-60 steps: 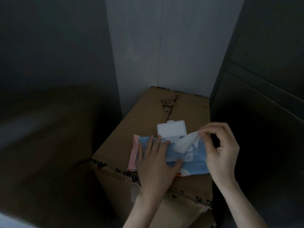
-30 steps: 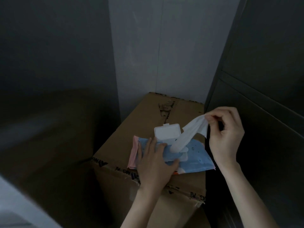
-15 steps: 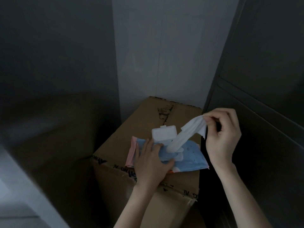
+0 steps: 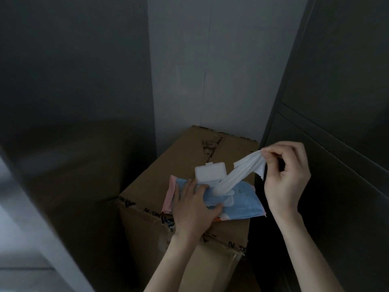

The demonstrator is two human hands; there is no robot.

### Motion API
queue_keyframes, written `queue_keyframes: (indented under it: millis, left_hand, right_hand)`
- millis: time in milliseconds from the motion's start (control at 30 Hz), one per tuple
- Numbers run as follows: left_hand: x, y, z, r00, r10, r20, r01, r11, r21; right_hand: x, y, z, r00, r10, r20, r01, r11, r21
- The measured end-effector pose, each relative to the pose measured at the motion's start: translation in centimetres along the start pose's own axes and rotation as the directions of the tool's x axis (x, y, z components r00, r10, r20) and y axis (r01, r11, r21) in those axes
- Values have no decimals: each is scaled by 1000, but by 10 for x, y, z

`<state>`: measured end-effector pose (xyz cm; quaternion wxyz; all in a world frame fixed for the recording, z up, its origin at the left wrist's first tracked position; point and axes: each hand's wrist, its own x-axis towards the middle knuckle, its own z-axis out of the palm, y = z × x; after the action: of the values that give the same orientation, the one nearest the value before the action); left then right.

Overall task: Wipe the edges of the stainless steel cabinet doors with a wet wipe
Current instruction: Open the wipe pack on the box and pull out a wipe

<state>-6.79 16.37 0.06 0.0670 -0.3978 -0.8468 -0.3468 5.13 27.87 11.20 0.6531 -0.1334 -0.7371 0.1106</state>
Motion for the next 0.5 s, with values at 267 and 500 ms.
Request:
queue_keyframes:
  millis: [267,500]
  left_hand:
    - [-3,0,1,998,44,-47,-43,998,37]
    - [-6,-4,-1,997,58,-58,-54,997,62]
  right_hand:
    - [-7,6,-15,963,-21,268,17,1000,19]
    - [-29,36,-29,677,138,723,-33,987,-157]
